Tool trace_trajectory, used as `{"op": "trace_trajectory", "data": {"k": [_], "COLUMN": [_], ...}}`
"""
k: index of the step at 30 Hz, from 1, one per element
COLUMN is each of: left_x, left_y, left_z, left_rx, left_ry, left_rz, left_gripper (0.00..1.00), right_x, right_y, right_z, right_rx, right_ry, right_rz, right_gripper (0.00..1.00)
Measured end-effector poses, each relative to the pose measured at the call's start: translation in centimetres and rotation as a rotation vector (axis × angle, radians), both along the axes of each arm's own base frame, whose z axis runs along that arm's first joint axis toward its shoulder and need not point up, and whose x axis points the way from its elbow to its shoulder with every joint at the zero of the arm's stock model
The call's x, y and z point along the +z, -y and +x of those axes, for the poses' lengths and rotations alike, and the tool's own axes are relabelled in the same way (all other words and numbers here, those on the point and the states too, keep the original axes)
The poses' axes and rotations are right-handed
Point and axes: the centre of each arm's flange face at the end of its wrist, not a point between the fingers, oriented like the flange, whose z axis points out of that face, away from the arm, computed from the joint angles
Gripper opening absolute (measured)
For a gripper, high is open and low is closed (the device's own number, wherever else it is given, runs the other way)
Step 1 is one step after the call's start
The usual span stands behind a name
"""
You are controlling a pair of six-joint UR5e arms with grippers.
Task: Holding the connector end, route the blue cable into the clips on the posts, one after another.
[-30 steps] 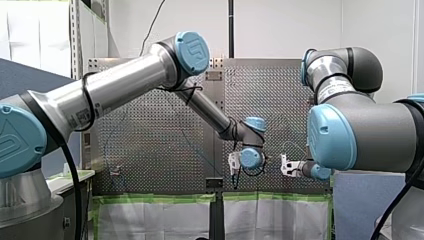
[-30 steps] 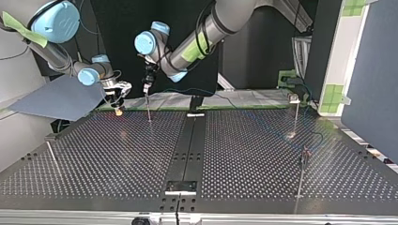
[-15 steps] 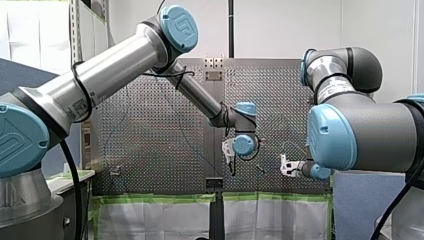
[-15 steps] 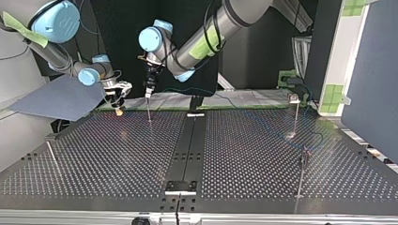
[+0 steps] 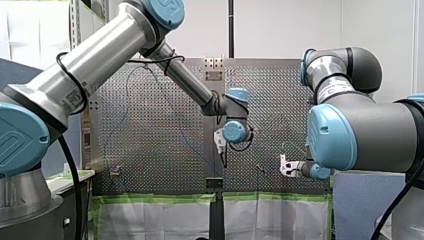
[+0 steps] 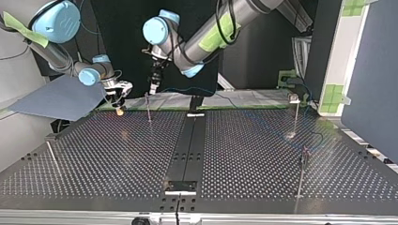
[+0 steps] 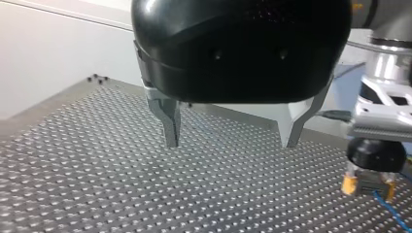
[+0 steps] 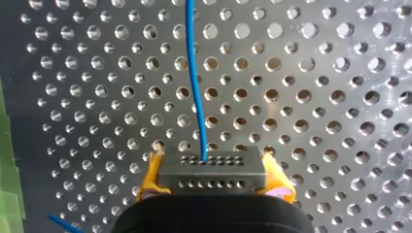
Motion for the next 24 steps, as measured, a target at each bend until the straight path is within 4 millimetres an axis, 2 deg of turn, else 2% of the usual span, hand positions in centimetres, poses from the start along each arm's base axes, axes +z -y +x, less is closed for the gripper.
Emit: {"op": "trace_trajectory", "data": {"k": [14, 24], "left_x": [4.5, 7.3], "left_y": [-2.9, -5.4], "left_z": [-1.6, -4.6], "left_rx": [0.008, -0.005], "left_ry": [0.046, 0.067], "left_rz": [-0.165, -0.212], "left_gripper": [1.0, 1.0], "right_x": [-0.1, -0.4], "right_y": [-0.2, -0.6], "right_z": [0.1, 0.0], "right_rx": [0.001, -0.005], "right_ry": [-0.009, -0.04], "right_rz": [0.008, 0.017], "right_gripper": [0.0, 0.0]}}
